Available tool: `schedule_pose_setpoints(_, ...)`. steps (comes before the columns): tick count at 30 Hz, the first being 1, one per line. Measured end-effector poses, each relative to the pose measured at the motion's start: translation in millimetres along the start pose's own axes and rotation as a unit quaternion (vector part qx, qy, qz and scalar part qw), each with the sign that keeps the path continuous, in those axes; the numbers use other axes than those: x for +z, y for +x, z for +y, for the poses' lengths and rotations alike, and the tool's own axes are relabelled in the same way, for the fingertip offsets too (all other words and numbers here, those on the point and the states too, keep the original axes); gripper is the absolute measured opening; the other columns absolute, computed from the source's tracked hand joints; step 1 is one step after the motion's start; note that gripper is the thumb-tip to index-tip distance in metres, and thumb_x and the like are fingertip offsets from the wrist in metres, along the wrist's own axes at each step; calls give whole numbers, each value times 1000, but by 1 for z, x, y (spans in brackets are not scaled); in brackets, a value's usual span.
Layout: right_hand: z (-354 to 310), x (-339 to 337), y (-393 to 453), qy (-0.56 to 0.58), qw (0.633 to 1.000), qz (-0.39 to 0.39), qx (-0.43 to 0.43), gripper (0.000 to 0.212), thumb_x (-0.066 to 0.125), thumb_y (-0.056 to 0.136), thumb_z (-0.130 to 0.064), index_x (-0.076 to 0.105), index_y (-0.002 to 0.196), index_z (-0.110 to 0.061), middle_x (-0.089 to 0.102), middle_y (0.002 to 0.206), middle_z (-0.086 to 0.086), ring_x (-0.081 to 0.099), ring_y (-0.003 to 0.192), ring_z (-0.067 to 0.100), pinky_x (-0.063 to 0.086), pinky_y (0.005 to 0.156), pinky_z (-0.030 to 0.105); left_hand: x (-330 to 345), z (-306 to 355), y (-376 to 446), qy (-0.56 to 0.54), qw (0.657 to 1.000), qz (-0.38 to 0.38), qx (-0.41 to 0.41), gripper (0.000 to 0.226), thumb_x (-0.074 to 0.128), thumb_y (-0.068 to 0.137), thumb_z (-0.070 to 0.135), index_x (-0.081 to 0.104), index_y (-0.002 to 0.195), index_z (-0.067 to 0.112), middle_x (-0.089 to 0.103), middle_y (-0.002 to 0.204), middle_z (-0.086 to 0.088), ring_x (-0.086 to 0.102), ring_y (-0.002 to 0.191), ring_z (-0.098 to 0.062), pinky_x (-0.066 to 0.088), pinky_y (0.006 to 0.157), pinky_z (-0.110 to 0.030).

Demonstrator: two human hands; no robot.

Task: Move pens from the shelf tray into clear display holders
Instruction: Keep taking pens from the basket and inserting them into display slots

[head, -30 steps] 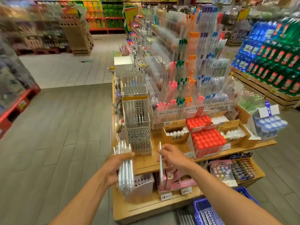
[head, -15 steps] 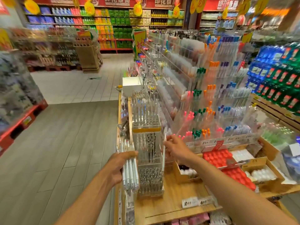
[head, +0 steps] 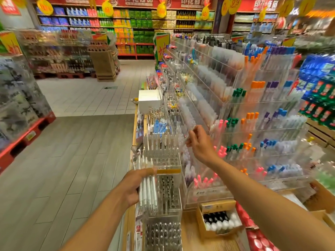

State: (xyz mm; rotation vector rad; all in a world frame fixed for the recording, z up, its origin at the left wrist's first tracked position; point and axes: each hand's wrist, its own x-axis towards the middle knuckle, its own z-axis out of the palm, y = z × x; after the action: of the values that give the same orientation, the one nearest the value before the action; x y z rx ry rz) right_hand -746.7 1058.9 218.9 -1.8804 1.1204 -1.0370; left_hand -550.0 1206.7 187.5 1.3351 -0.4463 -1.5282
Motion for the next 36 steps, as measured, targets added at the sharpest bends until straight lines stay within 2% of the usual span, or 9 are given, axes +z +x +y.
schedule_pose_setpoints(5,3,13,8,-47,999,-15,-20,17,38,104,-24,43,89,-18,64,82,6,63,74,22,55,70,46,4,8,15,9,1000,2,-11,18,73,82,5,68,96,-4,66,68,-16,65,54,-25,57,53,-33)
schedule_pose_setpoints(11,-3,14,11,-111,993,-23,-24,25,38,104,-26,36,80,-31,62,73,1,63,70,21,53,65,45,5,14,22,13,1000,10,-12,15,74,83,7,70,95,-2,68,68,-14,65,54,-23,55,54,-30)
schedule_pose_setpoints(15,5,24,9,-186,979,-83,-5,18,43,103,-25,42,85,-21,65,80,10,64,78,30,53,72,45,5,17,20,2,1000,8,-11,6,72,84,5,72,88,1,69,66,-13,67,53,-21,55,49,-28)
schedule_pose_setpoints(18,8,30,9,-206,976,-65,0,20,43,103,-27,48,87,-15,64,76,8,62,75,28,50,75,42,2,19,15,-1,1000,4,-14,10,74,82,4,70,90,-2,68,66,-15,66,50,-22,54,46,-29)
schedule_pose_setpoints(25,-2,33,9,-331,938,-104,-8,25,41,103,-33,44,85,-16,55,72,1,53,64,20,37,53,33,-1,19,11,6,1000,12,-8,18,77,78,6,71,92,-4,68,65,-16,66,50,-24,54,46,-29)
schedule_pose_setpoints(27,-7,34,8,-343,935,-96,-3,25,43,103,-33,47,86,-15,56,72,1,57,67,24,40,54,33,1,18,11,10,1000,7,-11,16,78,77,6,71,89,-2,68,66,-16,65,51,-25,55,48,-30)
schedule_pose_setpoints(30,-11,31,6,-385,916,-107,41,35,54,98,-39,62,90,-5,67,80,10,65,75,27,55,70,39,5,18,11,17,1000,10,-12,15,78,78,7,71,88,-1,68,68,-15,65,53,-24,55,50,-30)
schedule_pose_setpoints(33,-13,30,-7,-223,954,-164,114,37,60,94,-39,62,76,-6,66,71,7,61,59,17,54,63,28,9,18,9,24,1000,4,-2,15,77,79,7,71,89,-2,68,66,-14,65,52,-23,56,54,-31)
schedule_pose_setpoints(36,-28,35,-23,42,960,-227,161,24,60,95,-35,65,90,-11,72,80,2,63,60,9,50,55,21,14,16,5,41,999,-10,4,18,77,78,7,71,91,-3,68,68,-15,65,54,-25,56,62,-35)
